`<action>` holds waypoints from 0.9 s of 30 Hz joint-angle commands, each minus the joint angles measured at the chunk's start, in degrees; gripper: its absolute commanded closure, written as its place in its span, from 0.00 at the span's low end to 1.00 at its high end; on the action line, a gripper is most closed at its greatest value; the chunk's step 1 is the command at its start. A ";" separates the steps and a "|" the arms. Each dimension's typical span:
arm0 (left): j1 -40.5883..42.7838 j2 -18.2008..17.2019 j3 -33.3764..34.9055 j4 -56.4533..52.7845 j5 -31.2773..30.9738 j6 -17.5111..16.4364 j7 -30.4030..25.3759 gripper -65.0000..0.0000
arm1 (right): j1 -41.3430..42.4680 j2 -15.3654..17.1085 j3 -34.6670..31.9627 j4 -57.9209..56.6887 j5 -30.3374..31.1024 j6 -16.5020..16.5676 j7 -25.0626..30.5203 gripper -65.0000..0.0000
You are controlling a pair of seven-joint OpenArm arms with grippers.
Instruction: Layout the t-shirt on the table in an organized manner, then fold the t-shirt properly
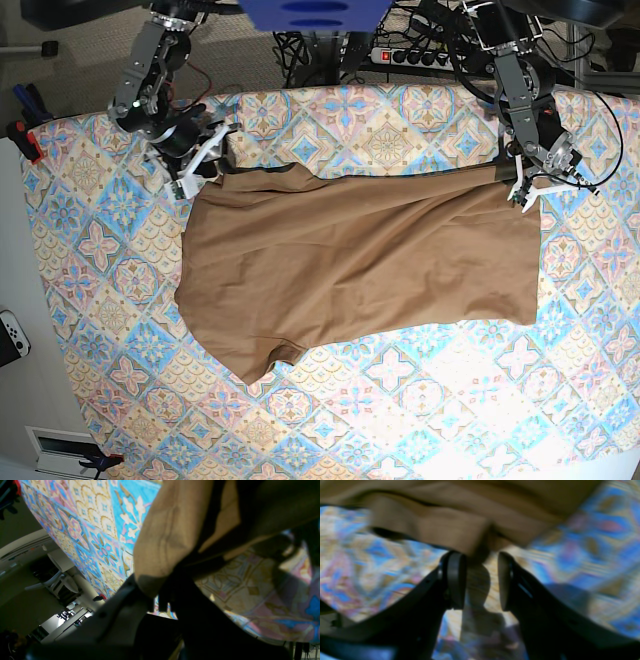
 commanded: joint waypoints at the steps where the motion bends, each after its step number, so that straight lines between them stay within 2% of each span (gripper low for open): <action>1: -0.41 -0.53 -0.17 1.15 0.76 0.53 0.13 1.00 | -0.79 0.87 0.86 -0.21 -6.63 -2.75 -4.80 0.65; 10: -0.41 -0.53 -0.09 1.15 0.76 0.53 0.13 1.00 | -0.79 0.69 0.42 -0.21 -6.63 -2.75 -4.80 0.65; 19: -0.50 -0.53 -0.09 0.97 0.76 0.53 0.13 1.00 | -1.05 0.69 -6.79 -0.03 -6.63 -2.75 -4.80 0.64; 27: -0.41 -0.53 -0.09 0.89 0.76 0.53 0.13 1.00 | -0.79 0.78 -6.70 -0.03 -6.63 -2.75 -4.80 0.64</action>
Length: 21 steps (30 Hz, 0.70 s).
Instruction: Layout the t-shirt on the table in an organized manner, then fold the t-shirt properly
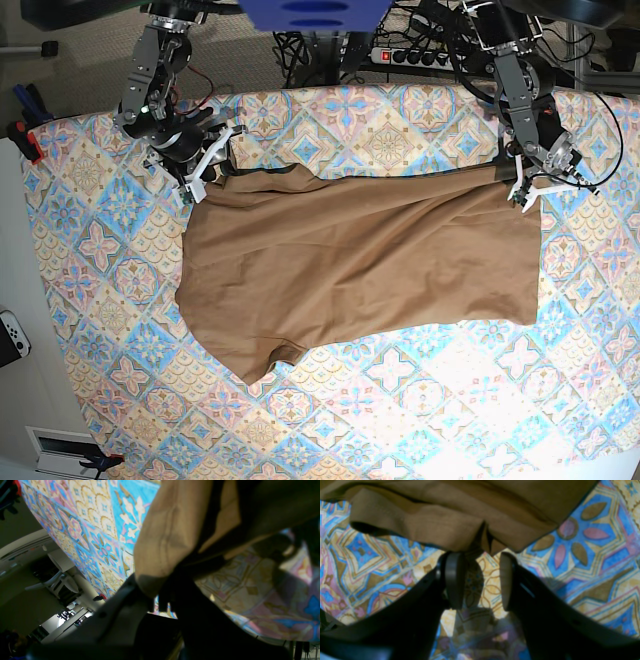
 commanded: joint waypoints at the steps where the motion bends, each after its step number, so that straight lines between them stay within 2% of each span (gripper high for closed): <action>1: -0.41 -0.53 -0.09 0.89 0.74 0.53 0.11 1.00 | -0.68 0.04 -0.39 -1.04 -3.25 -0.34 -5.15 0.64; 4: -0.41 -0.53 -0.09 0.89 0.74 0.53 0.11 1.00 | -0.59 0.13 -0.39 0.28 -3.25 -0.34 -5.15 0.62; 10: -0.41 -0.53 -0.09 1.06 0.74 0.53 0.11 1.00 | -0.68 0.13 -0.39 2.21 -3.25 -0.34 -5.15 0.42; 14: -0.41 -0.53 -0.09 1.06 0.74 0.53 0.11 1.00 | -0.59 0.13 0.58 2.74 -3.25 -0.34 -5.15 0.42; 17: -0.32 -0.53 -0.09 1.06 0.83 0.53 0.11 1.00 | 0.90 0.22 6.47 4.67 -3.07 -0.34 -5.24 0.42; 21: -0.32 -0.53 -0.09 0.97 0.83 0.53 0.11 1.00 | 1.17 0.22 9.11 5.29 -2.81 -0.08 -9.99 0.42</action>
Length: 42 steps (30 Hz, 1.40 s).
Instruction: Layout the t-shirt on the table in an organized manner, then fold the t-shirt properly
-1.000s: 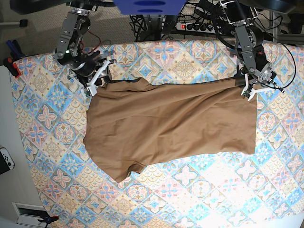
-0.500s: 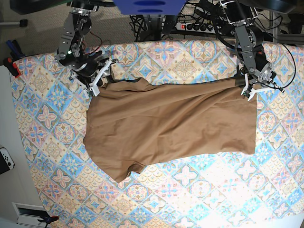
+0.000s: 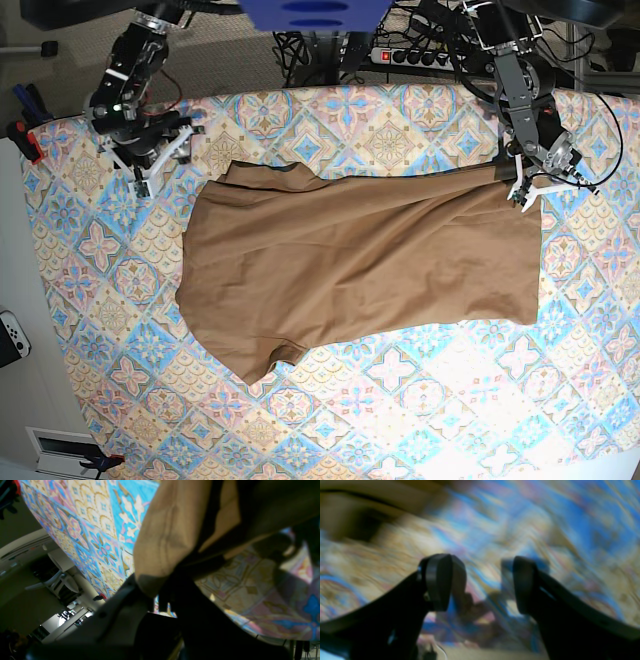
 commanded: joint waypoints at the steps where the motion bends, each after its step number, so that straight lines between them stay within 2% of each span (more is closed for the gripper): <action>1: -0.43 -0.53 -0.09 0.89 0.81 0.53 0.13 1.00 | -0.06 -0.66 -0.24 0.57 0.65 0.51 -1.49 0.42; 5: -0.43 -0.53 -0.09 0.97 0.81 0.53 0.13 1.00 | 0.12 -0.66 -0.24 0.66 2.58 0.60 -1.84 0.42; 9: -0.43 -0.53 -0.09 0.97 0.81 0.53 0.13 1.00 | 0.12 -0.75 0.28 0.74 15.59 0.51 -2.10 0.42; 12: -0.43 -0.53 -0.09 1.15 0.81 0.53 0.13 1.00 | 0.47 -0.75 4.33 0.57 27.20 0.33 -2.37 0.42; 15: -0.43 -0.53 -0.09 1.15 0.81 0.53 0.13 1.00 | 2.84 -0.75 8.28 0.30 33.79 0.25 -6.59 0.42; 17: -0.43 -0.53 -0.09 1.15 0.81 0.53 0.13 1.00 | 5.13 -0.75 10.04 0.30 33.79 0.25 -9.93 0.42; 19: -0.43 -0.53 -0.09 1.15 0.81 0.53 0.13 1.00 | 7.50 -0.75 10.74 0.30 33.79 0.25 -10.98 0.42; 22: -0.43 -0.53 -0.09 1.15 0.81 0.53 0.13 1.00 | 9.44 -0.75 10.83 0.48 33.79 0.25 -10.89 0.42; 34: -0.43 -0.53 -0.26 1.15 0.81 0.53 0.13 1.00 | 7.68 -0.92 10.48 0.13 33.79 0.25 -10.63 0.42; 37: -0.43 -0.53 -0.17 1.15 0.81 0.53 0.13 1.00 | 7.24 -3.21 10.48 0.04 33.70 0.25 -10.63 0.42; 42: -0.43 -0.53 -0.09 1.15 0.81 0.53 0.13 1.00 | 6.36 -4.53 8.81 0.04 33.70 0.25 -10.63 0.42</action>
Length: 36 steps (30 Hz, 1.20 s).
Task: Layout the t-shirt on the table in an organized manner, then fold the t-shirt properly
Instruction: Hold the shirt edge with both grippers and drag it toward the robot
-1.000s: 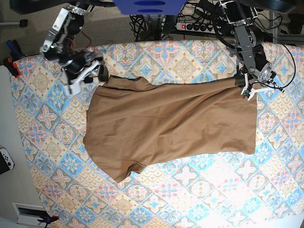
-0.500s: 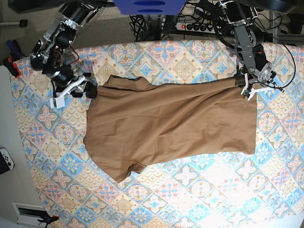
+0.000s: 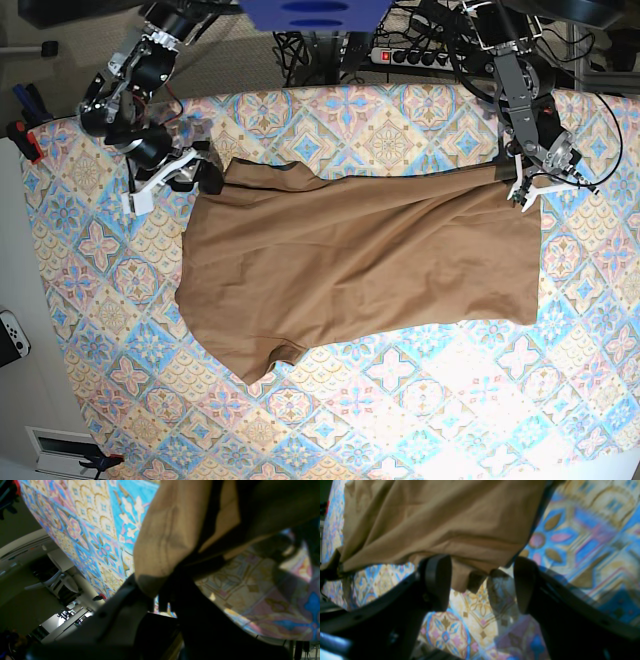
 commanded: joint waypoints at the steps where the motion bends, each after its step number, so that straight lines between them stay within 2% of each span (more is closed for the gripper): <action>1: -0.47 -0.53 -0.09 1.15 0.81 0.53 0.11 1.00 | 0.57 0.46 -0.94 0.96 1.44 0.33 1.08 0.42; 8: -0.47 -0.53 -0.44 1.15 0.81 0.53 0.11 1.00 | 0.30 0.28 -3.14 -6.16 1.44 0.33 5.57 0.42; 19: -0.47 -0.53 -0.26 1.15 0.81 0.53 0.11 1.00 | 0.22 0.19 -3.40 -7.39 1.44 0.33 5.22 0.43; 24: -0.47 -0.53 -0.17 1.15 0.81 0.53 0.11 1.00 | -1.89 0.19 -8.86 -7.30 1.44 0.33 5.66 0.59; 27: -0.47 -0.53 -0.26 1.15 0.81 0.53 0.11 1.00 | -2.07 0.19 -9.82 -7.30 1.44 0.33 6.89 0.67; 33: -0.47 -0.53 -0.44 1.15 0.81 0.53 0.11 1.00 | -2.33 0.28 -9.73 -7.30 1.44 0.33 7.85 0.70; 36: -0.47 -0.53 -0.44 1.15 0.81 0.53 0.11 1.00 | -2.42 0.28 -9.73 -7.30 1.44 0.33 7.77 0.84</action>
